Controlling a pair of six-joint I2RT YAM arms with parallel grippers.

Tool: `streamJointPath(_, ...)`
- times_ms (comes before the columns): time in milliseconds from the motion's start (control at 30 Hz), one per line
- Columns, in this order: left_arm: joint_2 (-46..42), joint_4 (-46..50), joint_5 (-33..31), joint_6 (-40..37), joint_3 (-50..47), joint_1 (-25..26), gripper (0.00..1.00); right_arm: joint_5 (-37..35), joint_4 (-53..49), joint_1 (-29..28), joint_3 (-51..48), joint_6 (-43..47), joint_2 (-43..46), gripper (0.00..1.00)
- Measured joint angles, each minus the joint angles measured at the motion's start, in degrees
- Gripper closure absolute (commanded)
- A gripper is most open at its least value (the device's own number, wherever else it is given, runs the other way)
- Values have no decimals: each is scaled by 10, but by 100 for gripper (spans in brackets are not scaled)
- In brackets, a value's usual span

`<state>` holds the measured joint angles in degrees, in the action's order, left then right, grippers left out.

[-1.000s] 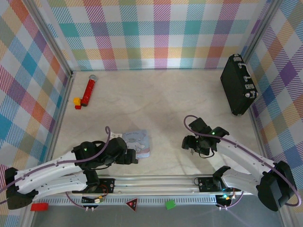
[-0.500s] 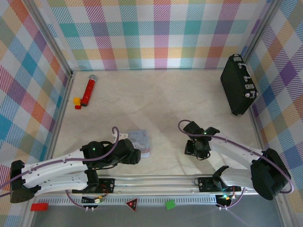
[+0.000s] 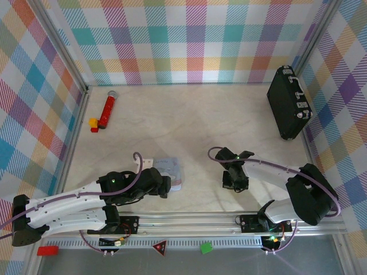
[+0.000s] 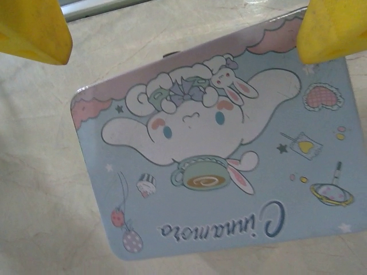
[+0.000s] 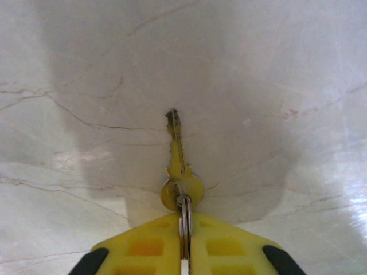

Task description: Unlock the padlock with the key

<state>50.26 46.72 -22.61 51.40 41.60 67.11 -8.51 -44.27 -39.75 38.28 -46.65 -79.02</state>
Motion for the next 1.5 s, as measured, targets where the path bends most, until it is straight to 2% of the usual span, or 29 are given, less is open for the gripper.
streamJointPath(200,-40,1,-55,23,-1,0,0,-22,9,-1,1,18,16,100)
streamJointPath(500,-135,-13,-148,43,-5,-3,0,-43,85,-35,1,87,169,100)
streamJointPath(633,-151,-63,-147,31,-20,-22,0,-48,141,-67,0,126,220,100)
streamJointPath(833,-119,-167,-95,24,-31,-49,0,-36,255,-82,-13,170,265,100)
streamJointPath(1033,-84,-297,-35,24,-51,-51,0,1,384,-82,-24,181,255,100)
streamJointPath(1167,-83,-351,-28,33,-57,-51,0,25,487,-82,-35,180,238,100)
streamJointPath(1500,-83,-442,-66,184,-91,-67,0,89,712,-83,-39,119,119,100)
